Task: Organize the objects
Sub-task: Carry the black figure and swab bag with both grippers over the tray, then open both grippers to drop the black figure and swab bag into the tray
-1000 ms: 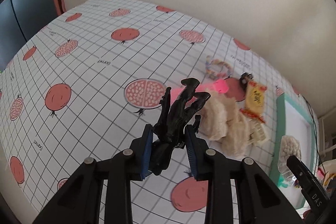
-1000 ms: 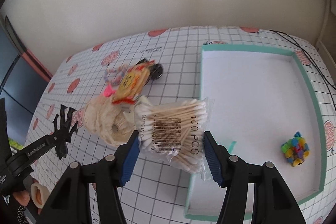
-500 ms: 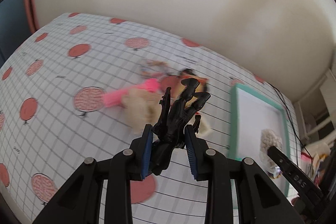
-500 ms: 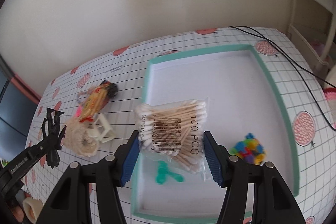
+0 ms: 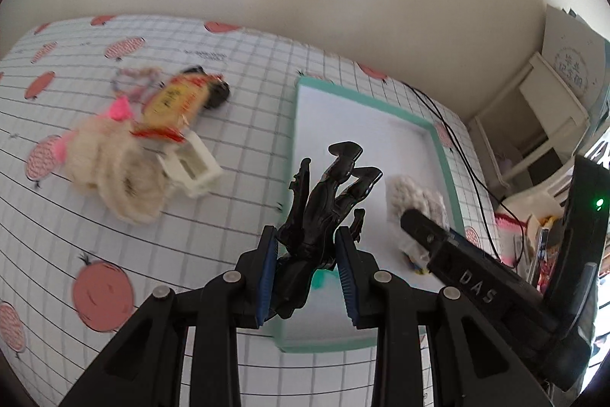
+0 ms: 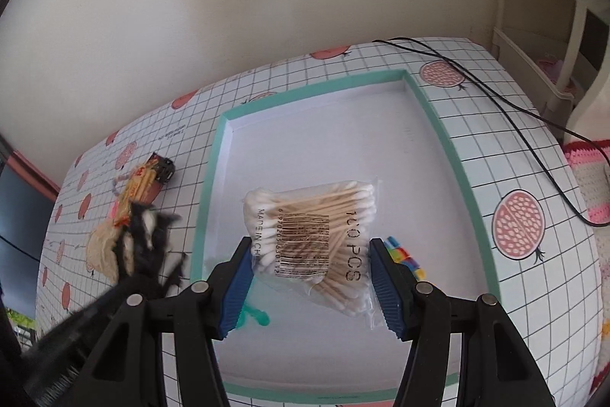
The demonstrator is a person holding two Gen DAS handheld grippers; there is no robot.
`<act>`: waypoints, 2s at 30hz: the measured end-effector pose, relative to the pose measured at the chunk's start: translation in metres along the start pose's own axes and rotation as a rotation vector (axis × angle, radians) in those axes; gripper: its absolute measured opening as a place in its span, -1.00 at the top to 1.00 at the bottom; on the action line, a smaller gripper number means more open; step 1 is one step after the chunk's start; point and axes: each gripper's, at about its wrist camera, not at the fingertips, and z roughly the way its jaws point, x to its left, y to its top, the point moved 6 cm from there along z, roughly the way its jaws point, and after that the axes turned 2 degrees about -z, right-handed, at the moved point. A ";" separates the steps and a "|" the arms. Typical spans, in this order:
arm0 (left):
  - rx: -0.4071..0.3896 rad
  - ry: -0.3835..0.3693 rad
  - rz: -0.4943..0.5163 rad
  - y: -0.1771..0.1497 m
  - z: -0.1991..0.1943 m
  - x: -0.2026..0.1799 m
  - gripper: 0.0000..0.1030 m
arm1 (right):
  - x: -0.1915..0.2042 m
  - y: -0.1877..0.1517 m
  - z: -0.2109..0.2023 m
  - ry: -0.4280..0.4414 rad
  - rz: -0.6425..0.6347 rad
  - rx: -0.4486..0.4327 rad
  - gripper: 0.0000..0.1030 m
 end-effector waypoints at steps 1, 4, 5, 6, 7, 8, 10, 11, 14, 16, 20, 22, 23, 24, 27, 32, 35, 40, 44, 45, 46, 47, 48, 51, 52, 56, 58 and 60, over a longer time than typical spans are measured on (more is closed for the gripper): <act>0.007 -0.002 0.000 -0.002 0.002 -0.003 0.38 | -0.003 0.001 -0.002 -0.002 0.006 -0.009 -0.21; 0.025 -0.021 -0.005 -0.006 0.008 -0.010 0.38 | -0.009 0.006 -0.008 -0.004 0.016 -0.043 -0.21; 0.027 -0.028 -0.005 -0.007 0.009 -0.012 0.38 | -0.010 0.008 -0.010 -0.004 0.018 -0.054 -0.21; 0.028 -0.034 -0.004 -0.008 0.010 -0.015 0.38 | -0.012 0.010 -0.013 -0.006 0.022 -0.068 -0.21; 0.028 -0.038 -0.001 -0.008 0.012 -0.018 0.38 | -0.014 0.012 -0.015 -0.008 0.026 -0.081 -0.21; 0.028 -0.042 0.000 -0.008 0.014 -0.020 0.38 | -0.017 0.013 -0.017 -0.011 0.030 -0.093 -0.21; 0.029 -0.051 0.005 -0.010 0.017 -0.024 0.38 | -0.023 0.016 -0.020 -0.029 0.038 -0.112 -0.21; 0.031 -0.055 0.010 -0.011 0.019 -0.025 0.38 | -0.026 0.017 -0.020 -0.037 0.043 -0.117 -0.21; 0.040 -0.059 0.021 -0.015 0.023 -0.031 0.38 | -0.035 0.016 -0.016 -0.058 0.058 -0.108 -0.21; 0.049 -0.061 0.029 -0.017 0.026 -0.034 0.38 | -0.042 0.014 -0.012 -0.077 0.059 -0.098 -0.21; 0.061 -0.060 0.037 -0.019 0.033 -0.041 0.38 | -0.053 0.011 -0.006 -0.094 0.075 -0.079 -0.21; 0.065 -0.059 0.037 -0.020 0.035 -0.042 0.38 | -0.056 0.009 -0.005 -0.093 0.084 -0.074 -0.21; 0.067 -0.057 0.038 -0.020 0.037 -0.043 0.38 | -0.057 0.009 -0.004 -0.090 0.089 -0.072 -0.21; 0.070 -0.055 0.039 -0.020 0.039 -0.043 0.38 | -0.057 0.008 -0.004 -0.089 0.091 -0.070 -0.21; 0.078 -0.051 0.042 -0.021 0.040 -0.042 0.38 | -0.058 0.008 -0.002 -0.085 0.090 -0.066 -0.23; 0.066 -0.040 0.057 -0.019 0.037 -0.044 0.38 | -0.054 0.007 -0.003 -0.080 0.084 -0.064 -0.24; 0.066 -0.037 0.059 -0.019 0.035 -0.043 0.38 | -0.052 0.007 -0.002 -0.076 0.077 -0.062 -0.24; 0.050 -0.030 0.046 -0.014 0.030 -0.039 0.38 | -0.049 0.007 -0.004 -0.063 0.068 -0.070 -0.38; 0.027 -0.014 0.050 -0.010 0.026 -0.038 0.37 | -0.047 0.007 -0.005 -0.061 0.063 -0.076 -0.38; 0.020 -0.008 0.051 -0.009 0.024 -0.036 0.37 | -0.046 0.007 -0.006 -0.059 0.061 -0.077 -0.38; 0.016 -0.003 0.050 -0.008 0.023 -0.035 0.37 | -0.045 0.007 -0.006 -0.057 0.060 -0.078 -0.38; 0.010 0.004 0.048 -0.007 0.022 -0.033 0.36 | -0.044 0.007 -0.006 -0.053 0.058 -0.078 -0.38; 0.006 0.012 0.043 -0.006 0.021 -0.031 0.32 | -0.043 0.007 -0.006 -0.047 0.055 -0.077 -0.38; -0.013 0.051 0.021 -0.002 0.017 -0.019 0.01 | -0.038 0.006 -0.005 -0.024 0.045 -0.072 -0.40; -0.022 0.062 0.009 0.000 0.016 -0.014 -0.07 | -0.036 0.006 -0.004 -0.021 0.039 -0.073 -0.43; -0.045 0.112 -0.041 0.005 0.012 0.005 -0.30 | -0.026 0.005 -0.004 -0.001 0.007 -0.085 -0.81; -0.054 0.130 -0.064 0.006 0.011 0.013 -0.49 | -0.023 0.004 -0.003 -0.004 -0.007 -0.086 -0.87; -0.067 0.156 -0.089 0.008 0.011 0.021 -0.57 | -0.020 0.003 -0.003 0.000 -0.013 -0.086 -0.98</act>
